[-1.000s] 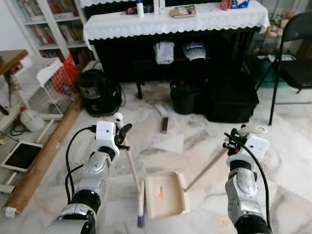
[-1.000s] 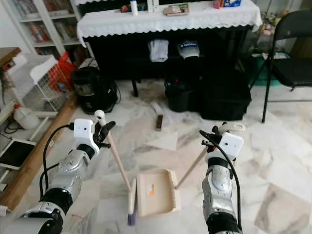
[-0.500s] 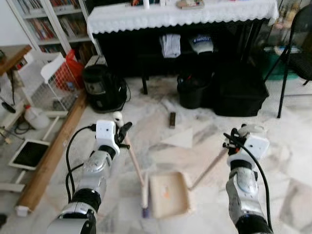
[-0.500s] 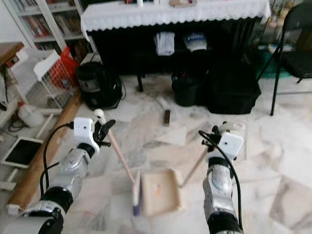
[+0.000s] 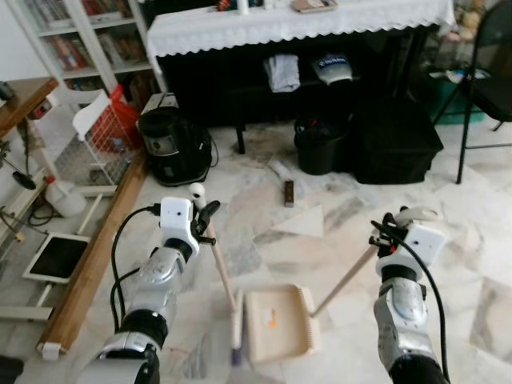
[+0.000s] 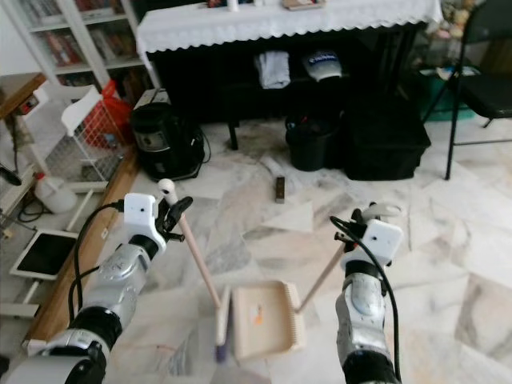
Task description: Sweep floor
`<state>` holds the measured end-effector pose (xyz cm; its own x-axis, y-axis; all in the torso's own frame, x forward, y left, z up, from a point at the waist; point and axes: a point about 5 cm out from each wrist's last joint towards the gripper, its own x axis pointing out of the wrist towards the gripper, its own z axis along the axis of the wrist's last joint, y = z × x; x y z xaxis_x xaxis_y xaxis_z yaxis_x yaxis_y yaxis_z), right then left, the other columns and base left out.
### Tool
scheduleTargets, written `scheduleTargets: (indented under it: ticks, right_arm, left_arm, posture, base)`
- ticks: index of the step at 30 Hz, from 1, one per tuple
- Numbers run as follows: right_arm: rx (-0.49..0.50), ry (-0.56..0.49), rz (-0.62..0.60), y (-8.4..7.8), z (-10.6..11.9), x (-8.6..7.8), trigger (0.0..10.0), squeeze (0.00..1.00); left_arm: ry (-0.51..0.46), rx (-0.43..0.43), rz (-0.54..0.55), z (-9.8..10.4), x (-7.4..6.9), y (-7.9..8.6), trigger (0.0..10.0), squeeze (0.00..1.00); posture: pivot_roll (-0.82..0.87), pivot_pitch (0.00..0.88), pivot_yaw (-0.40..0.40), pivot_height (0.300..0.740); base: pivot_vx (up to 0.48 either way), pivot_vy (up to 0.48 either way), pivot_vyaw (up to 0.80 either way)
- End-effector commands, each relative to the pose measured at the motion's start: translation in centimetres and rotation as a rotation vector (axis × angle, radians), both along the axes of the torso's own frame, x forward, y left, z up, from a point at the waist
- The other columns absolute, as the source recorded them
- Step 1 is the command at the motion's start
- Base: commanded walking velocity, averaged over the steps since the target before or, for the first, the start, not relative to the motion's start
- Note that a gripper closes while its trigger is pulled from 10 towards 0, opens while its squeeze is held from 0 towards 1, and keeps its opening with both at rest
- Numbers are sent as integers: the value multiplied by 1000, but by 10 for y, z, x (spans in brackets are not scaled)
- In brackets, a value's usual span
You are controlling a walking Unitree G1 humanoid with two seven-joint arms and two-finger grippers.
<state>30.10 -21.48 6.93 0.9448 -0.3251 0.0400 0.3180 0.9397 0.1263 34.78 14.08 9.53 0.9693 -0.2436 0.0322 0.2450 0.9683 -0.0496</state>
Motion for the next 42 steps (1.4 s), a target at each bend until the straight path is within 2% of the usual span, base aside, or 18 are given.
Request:
scheduleTargets:
  ticks: [1, 7, 13, 20, 24, 34, 42]
  right_arm:
    - [-10, -60, 16, 4, 13, 6, 10000, 0]
    - [-15, -62, 12, 3, 14, 6, 10000, 0]
    - [-16, -63, 4, 0, 14, 5, 10000, 0]
    - [-17, -62, 7, 1, 14, 6, 10000, 0]
    - [-17, -61, 9, 1, 14, 6, 10000, 0]
    - [-23, -56, 18, 1, 13, 6, 10000, 0]
    - [-28, -69, 2, 0, 15, 4, 10000, 0]
  left_arm:
    - [-56, 6, 14, 12, 4, 6, 10000, 0]
    - [-61, 8, 41, 13, 4, 9, 10000, 0]
    - [-66, -37, 97, 14, 4, 15, 10000, 0]
    - [-65, -34, 91, 13, 4, 14, 10000, 0]
    - [-71, -2, 78, 13, 3, 14, 10000, 0]
    - [-90, -17, 92, 16, 5, 12, 10000, 0]
    - [-71, -14, 76, 12, 3, 13, 10000, 0]
  posture:
    - [-184, 0, 109, 740]
    - [-183, 0, 104, 740]
    - [-185, 0, 101, 740]
    - [-181, 1, 98, 740]
    - [-181, 1, 98, 740]
    - [-197, 0, 86, 740]
    - [-224, 0, 101, 740]
  base:
    - [0, 0, 0]
    - [0, 0, 0]
    - [0, 0, 0]
    - [0, 0, 0]
    - [249, 0, 0]
    - [315, 0, 0]
    - [358, 0, 0]
